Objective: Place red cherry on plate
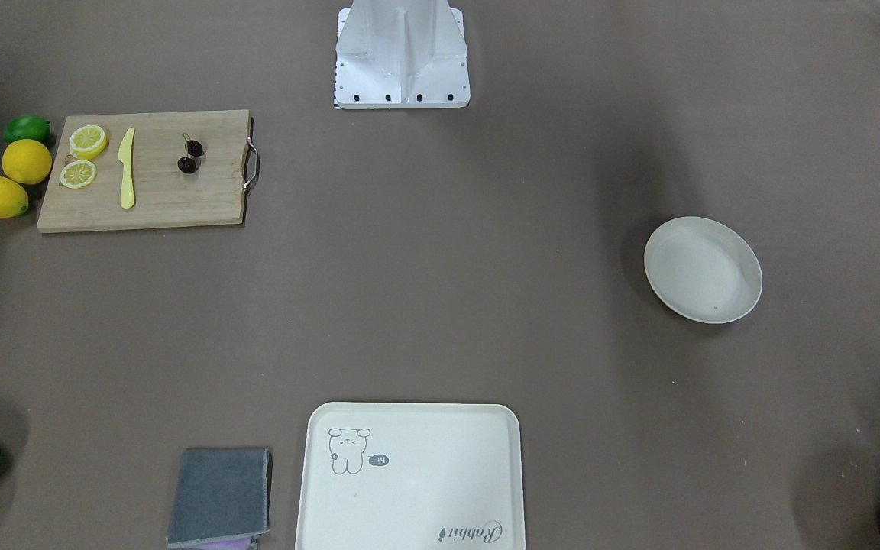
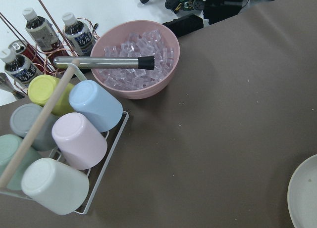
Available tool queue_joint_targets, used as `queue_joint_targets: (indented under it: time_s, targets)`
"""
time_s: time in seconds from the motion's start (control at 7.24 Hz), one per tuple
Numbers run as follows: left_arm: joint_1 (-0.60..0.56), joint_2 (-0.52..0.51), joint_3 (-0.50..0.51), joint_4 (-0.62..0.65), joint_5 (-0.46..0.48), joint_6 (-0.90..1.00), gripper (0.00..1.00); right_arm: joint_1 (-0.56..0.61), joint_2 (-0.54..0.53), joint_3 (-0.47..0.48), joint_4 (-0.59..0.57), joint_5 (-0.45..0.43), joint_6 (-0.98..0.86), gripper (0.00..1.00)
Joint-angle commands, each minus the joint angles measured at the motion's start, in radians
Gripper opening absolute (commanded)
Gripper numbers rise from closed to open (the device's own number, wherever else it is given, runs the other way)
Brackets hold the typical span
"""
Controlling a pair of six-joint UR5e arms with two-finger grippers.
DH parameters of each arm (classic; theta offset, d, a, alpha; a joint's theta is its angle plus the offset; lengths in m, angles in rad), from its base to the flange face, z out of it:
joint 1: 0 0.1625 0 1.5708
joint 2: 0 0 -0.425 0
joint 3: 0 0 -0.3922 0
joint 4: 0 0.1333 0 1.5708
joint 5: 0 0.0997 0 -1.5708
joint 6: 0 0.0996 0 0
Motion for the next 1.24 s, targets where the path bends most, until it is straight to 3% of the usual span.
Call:
queue_joint_targets:
  time_s: [0.0, 0.28, 0.41, 0.69, 0.83, 0.97, 1.11]
  targets:
    - [0.187, 0.012, 0.016, -0.119, 0.008, -0.279, 0.98, -0.226, 0.007, 0.078, 0.014, -0.007, 0.343, 1.0]
    - [0.335, -0.003, 0.134, -0.322, 0.023, -0.575, 0.98, -0.448, 0.018, 0.084, 0.128, -0.124, 0.609, 1.0]
    - [0.421, -0.003, 0.16, -0.375, 0.087, -0.64, 0.98, -0.537, 0.028, 0.083, 0.176, -0.18, 0.712, 1.0]
    - [0.565, -0.028, 0.252, -0.492, 0.242, -0.694, 0.97, -0.601, 0.048, 0.083, 0.204, -0.199, 0.755, 1.0]
    - [0.578, -0.034, 0.286, -0.545, 0.247, -0.708, 0.85, -0.604, 0.048, 0.087, 0.205, -0.199, 0.756, 1.0]
    - [0.58, -0.034, 0.296, -0.556, 0.243, -0.712, 0.57, -0.603, 0.048, 0.087, 0.205, -0.199, 0.756, 1.0]
    - [0.58, -0.033, 0.299, -0.556, 0.238, -0.71, 0.49, -0.603, 0.048, 0.087, 0.205, -0.199, 0.756, 1.0]
